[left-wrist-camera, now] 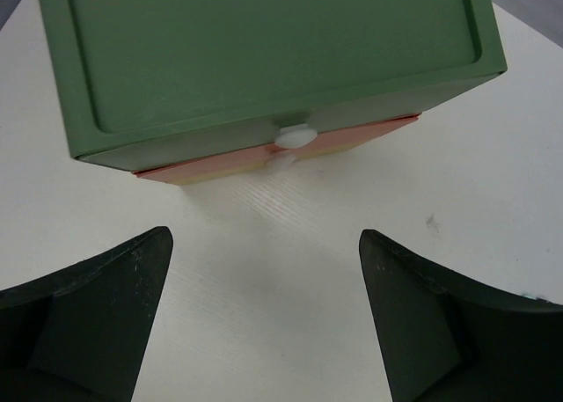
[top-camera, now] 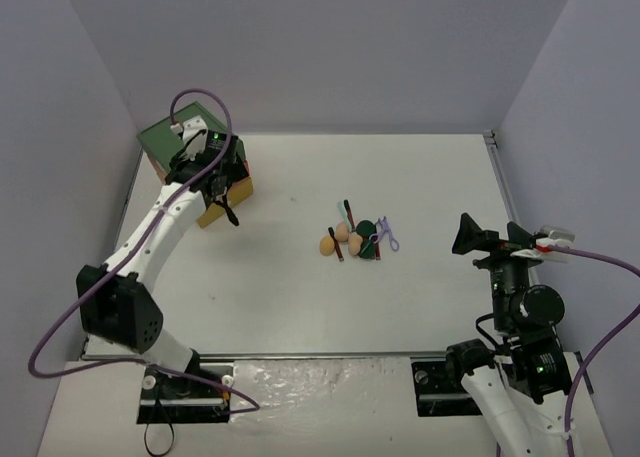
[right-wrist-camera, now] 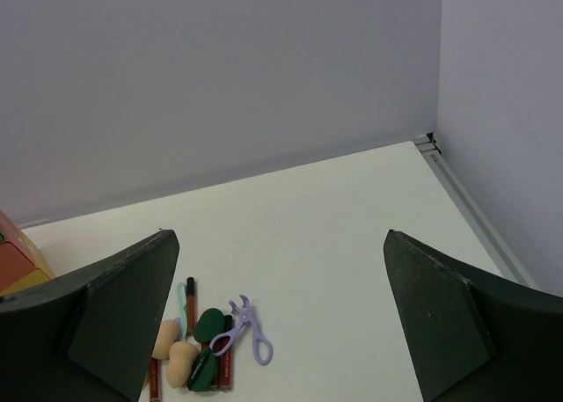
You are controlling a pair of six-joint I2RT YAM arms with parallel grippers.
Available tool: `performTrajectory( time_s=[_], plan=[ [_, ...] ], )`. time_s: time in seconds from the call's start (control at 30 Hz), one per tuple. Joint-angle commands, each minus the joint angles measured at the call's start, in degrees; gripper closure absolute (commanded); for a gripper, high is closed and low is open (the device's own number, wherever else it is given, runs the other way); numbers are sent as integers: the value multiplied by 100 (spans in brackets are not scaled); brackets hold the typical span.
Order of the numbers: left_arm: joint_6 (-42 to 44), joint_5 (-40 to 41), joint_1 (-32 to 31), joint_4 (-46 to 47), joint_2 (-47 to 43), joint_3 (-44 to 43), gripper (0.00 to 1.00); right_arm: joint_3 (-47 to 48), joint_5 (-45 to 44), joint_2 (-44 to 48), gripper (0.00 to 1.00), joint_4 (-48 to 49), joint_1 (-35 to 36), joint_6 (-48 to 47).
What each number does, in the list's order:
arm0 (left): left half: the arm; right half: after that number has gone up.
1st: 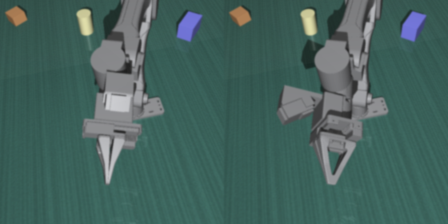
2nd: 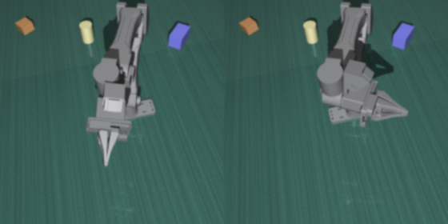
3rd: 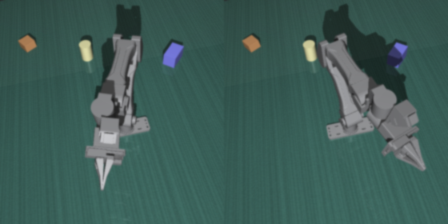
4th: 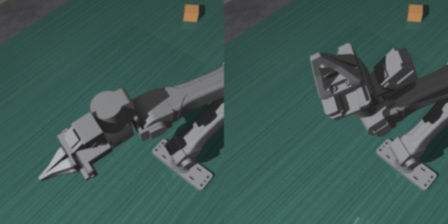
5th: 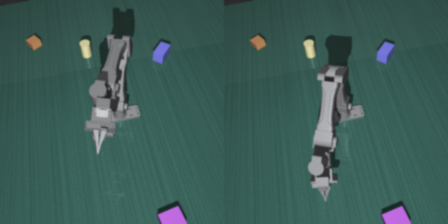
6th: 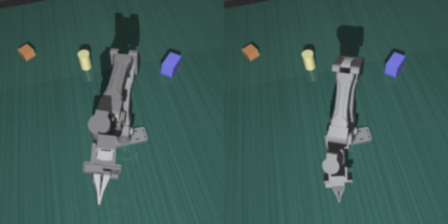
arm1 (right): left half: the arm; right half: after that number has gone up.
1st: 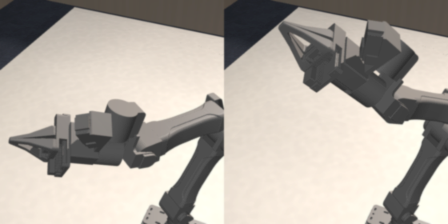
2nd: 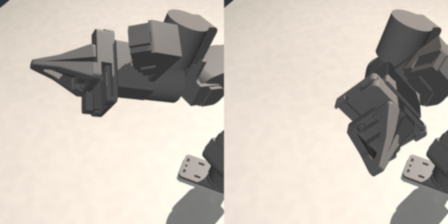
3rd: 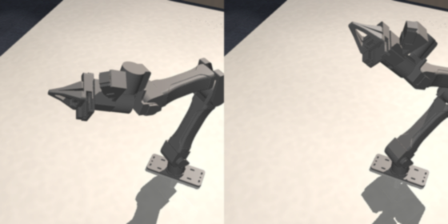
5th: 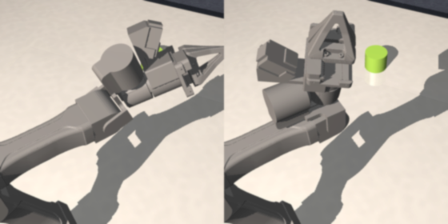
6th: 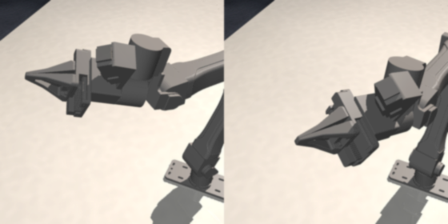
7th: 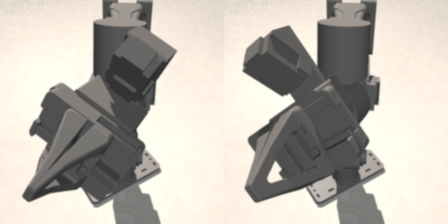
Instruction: Organize the makeup
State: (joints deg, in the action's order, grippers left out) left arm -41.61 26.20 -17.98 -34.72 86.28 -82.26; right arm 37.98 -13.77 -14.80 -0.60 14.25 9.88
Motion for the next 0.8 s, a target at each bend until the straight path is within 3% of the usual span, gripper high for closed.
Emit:
performTrajectory(
  time_s=[0.0, 0.2, 0.77],
  plan=[
    [-311, 709, -83, -13, 355, -679, 17, -47, -150, 118, 0, 576, 90, 37],
    [-368, 964, -83, 88, 658, -832, 28, -120, -187, 254, 0, 633, 179, 3],
    [-532, 1139, -78, -29, 1370, -1363, 45, -261, -199, 523, 0, 710, 294, -69]
  ],
)
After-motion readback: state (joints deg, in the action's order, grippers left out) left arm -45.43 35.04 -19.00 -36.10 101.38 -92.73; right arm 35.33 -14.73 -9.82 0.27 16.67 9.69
